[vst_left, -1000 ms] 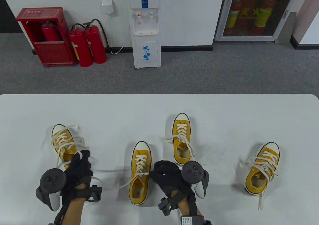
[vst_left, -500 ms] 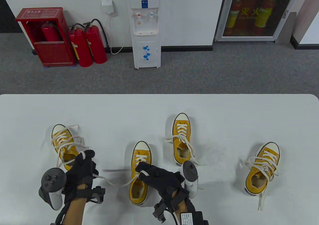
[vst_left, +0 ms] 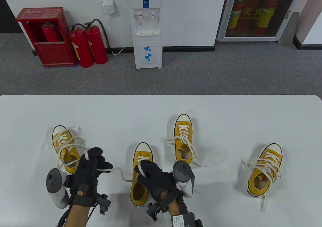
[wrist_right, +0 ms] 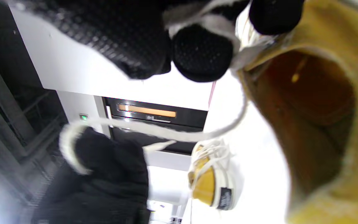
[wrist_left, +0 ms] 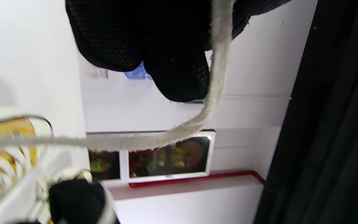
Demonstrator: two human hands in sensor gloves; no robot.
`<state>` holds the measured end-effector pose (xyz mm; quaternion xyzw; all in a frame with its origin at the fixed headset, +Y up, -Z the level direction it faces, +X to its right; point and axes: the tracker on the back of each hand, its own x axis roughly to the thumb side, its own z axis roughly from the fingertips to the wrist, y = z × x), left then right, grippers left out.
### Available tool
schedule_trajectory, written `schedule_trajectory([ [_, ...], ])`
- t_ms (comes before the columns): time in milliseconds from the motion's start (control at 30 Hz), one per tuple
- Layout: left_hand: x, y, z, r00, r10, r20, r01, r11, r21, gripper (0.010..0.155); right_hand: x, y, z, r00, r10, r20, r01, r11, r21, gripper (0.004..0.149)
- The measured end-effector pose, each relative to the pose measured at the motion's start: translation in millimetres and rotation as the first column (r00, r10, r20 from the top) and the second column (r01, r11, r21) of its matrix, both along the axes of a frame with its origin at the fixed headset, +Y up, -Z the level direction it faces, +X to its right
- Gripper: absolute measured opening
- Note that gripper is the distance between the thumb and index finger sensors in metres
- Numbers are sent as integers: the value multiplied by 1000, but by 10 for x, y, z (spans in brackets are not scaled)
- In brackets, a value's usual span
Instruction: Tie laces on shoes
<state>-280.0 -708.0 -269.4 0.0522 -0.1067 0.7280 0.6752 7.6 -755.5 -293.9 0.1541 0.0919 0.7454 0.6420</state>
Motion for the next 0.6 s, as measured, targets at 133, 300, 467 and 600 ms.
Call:
schedule_trajectory([
  [133,252,94,55,991,24,132,-31,999,45,48,-40,17,0,998,56,25,-57,998,36,54],
  [300,490,106,84,965,42,258,-53,998,35,50,-83,36,7,993,115,11,-116,992,52,57],
  [467,587,100,94,940,99,326,-107,994,7,52,-173,97,55,968,252,1,-250,960,123,57],
  [600,566,117,86,932,139,334,-146,989,-3,52,-246,116,94,944,328,-21,-319,932,173,53],
])
